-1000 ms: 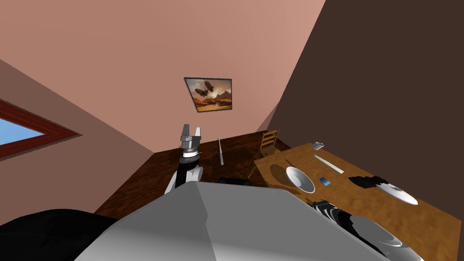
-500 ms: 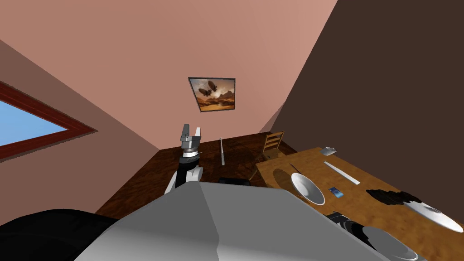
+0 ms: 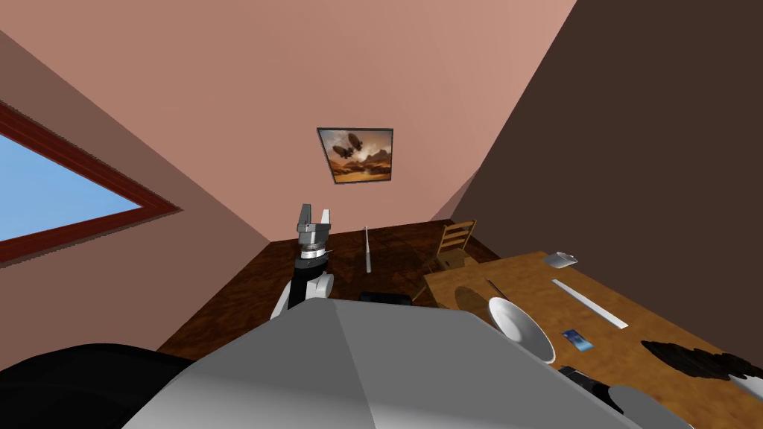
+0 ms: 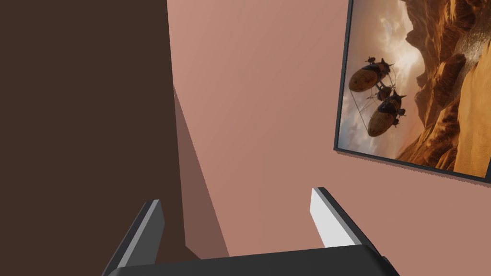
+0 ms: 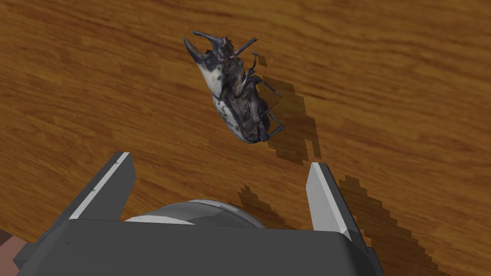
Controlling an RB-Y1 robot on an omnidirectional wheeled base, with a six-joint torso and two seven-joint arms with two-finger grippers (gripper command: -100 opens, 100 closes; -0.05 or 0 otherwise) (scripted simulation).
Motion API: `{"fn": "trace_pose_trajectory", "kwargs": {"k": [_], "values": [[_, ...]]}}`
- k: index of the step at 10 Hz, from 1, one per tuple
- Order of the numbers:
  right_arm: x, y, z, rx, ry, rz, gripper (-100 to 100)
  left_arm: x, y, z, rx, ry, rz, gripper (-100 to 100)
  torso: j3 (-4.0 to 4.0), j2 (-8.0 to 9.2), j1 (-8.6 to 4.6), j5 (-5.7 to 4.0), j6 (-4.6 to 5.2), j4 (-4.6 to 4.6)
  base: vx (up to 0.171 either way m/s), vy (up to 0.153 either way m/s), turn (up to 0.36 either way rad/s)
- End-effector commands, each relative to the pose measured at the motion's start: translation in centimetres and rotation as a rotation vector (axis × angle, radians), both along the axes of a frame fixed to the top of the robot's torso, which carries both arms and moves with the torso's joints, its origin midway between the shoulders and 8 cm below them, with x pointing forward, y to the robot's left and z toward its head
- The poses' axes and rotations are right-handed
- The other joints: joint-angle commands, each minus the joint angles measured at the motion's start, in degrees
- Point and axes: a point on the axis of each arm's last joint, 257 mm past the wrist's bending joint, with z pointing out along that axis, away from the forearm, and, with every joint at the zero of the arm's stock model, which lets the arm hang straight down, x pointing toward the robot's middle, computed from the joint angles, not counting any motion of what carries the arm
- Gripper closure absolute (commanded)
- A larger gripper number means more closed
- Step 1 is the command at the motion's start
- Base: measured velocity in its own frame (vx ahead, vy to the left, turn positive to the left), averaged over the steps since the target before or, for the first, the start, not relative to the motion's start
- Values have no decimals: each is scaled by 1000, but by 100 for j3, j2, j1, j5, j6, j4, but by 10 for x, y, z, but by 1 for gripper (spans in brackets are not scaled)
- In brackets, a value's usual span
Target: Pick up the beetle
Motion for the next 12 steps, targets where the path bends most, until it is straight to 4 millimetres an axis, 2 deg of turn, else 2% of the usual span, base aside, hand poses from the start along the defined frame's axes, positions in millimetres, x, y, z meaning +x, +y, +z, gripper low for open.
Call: {"fn": "trace_pose_trajectory", "kwargs": {"k": [1, 4, 5, 6, 7, 12], "values": [[-14, -5, -1, -10, 28, 3, -100, 0, 0, 0, 0, 0, 0, 0, 0, 0, 0, 0, 0, 0, 6, 0, -6], [-36, -8, -2, -16, 71, 0, -100, 0, 0, 0, 0, 0, 0, 0, 13, 22, 4, 2, 2, 5, -3, 1, 11], [-30, -9, -2, -16, 55, -7, -100, 0, 0, 0, 0, 0, 0, 0, 11, 18, 3, 1, 1, 4, 5, -2, 11], [-31, -9, -2, -16, 60, -2, 0, 0, 0, 0, 0, 0, 0, 0, 10, 18, 3, 2, 2, 4, 0, 0, 0], [-35, -6, -8, -14, 58, -31, -100, 0, 0, 0, 0, 0, 0, 0, 11, 19, 4, 2, 2, 4, -59, -4, 227], [-46, 3, -22, -11, 58, -116, -100, 0, 0, 0, 0, 0, 0, 0, 29, 50, -9, -2, -3, 12, -94, -35, 181]]}}
